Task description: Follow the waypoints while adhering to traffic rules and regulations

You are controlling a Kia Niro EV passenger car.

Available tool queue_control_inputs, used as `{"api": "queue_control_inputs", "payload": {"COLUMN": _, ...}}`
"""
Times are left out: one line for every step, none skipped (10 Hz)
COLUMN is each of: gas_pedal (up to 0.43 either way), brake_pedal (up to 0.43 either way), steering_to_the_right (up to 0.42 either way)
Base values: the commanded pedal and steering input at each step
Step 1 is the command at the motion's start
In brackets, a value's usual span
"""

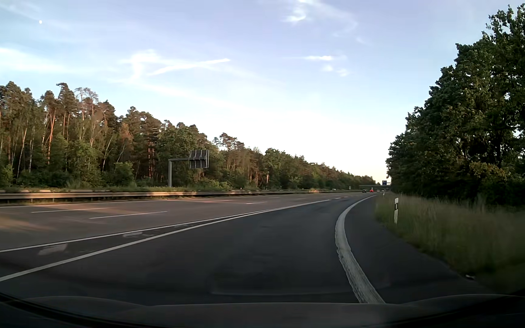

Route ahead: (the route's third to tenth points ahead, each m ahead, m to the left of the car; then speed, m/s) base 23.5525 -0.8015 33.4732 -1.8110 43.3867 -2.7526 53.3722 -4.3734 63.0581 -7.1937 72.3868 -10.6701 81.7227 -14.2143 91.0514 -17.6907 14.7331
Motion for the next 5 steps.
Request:
{"api": "queue_control_inputs", "payload": {"gas_pedal": 0.299, "brake_pedal": 0.0, "steering_to_the_right": 0.079}}
{"api": "queue_control_inputs", "payload": {"gas_pedal": 0.319, "brake_pedal": 0.0, "steering_to_the_right": 0.075}}
{"api": "queue_control_inputs", "payload": {"gas_pedal": 0.319, "brake_pedal": 0.0, "steering_to_the_right": 0.071}}
{"api": "queue_control_inputs", "payload": {"gas_pedal": 0.319, "brake_pedal": 0.0, "steering_to_the_right": 0.069}}
{"api": "queue_control_inputs", "payload": {"gas_pedal": 0.319, "brake_pedal": 0.0, "steering_to_the_right": 0.065}}
